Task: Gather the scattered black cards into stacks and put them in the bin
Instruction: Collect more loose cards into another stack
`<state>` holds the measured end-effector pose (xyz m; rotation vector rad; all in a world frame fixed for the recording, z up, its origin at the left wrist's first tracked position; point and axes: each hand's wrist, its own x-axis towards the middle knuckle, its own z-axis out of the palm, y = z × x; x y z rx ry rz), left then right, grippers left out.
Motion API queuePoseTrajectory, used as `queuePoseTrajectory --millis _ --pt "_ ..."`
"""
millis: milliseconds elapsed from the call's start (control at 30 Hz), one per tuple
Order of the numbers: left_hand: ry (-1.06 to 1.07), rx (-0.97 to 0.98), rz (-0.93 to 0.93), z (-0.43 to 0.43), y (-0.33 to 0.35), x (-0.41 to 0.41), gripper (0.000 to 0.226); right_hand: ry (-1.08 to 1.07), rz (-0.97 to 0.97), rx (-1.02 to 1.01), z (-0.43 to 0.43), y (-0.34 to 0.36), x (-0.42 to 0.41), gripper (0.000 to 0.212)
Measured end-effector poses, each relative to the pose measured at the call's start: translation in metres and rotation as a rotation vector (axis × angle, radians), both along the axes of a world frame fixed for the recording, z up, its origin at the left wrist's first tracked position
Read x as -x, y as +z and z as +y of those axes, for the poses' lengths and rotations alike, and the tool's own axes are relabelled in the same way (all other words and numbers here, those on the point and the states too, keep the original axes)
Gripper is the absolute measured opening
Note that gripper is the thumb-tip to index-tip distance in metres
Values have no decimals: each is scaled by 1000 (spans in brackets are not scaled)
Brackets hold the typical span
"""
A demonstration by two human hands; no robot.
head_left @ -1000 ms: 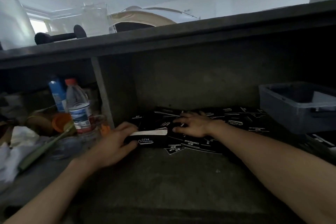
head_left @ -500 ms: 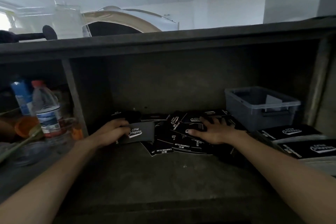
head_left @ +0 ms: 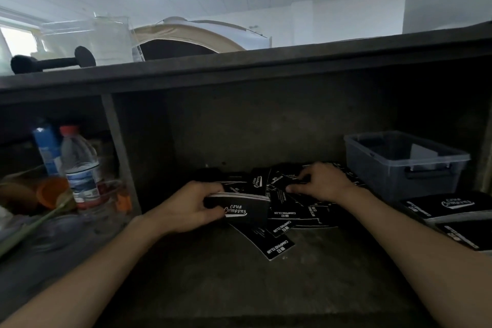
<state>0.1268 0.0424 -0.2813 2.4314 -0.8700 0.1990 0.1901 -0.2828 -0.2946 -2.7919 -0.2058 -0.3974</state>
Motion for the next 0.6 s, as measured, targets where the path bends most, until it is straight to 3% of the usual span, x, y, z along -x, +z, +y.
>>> queuePoseTrajectory --millis 100,267,467,533,600 --pt "16 77 -26 -3 9 1 16 -34 77 -108 2 7 -4 56" --pt "-69 -15 -59 -37 -8 -13 15 -13 237 -438 -6 19 -7 45" --pt "-137 -5 -245 -37 -26 -21 17 119 109 -738 -1 42 5 33" --pt "-123 50 -241 -33 -30 -21 24 255 93 -771 8 46 16 31" --pt "-43 132 -196 -28 -33 -20 47 406 168 -719 22 40 26 28"
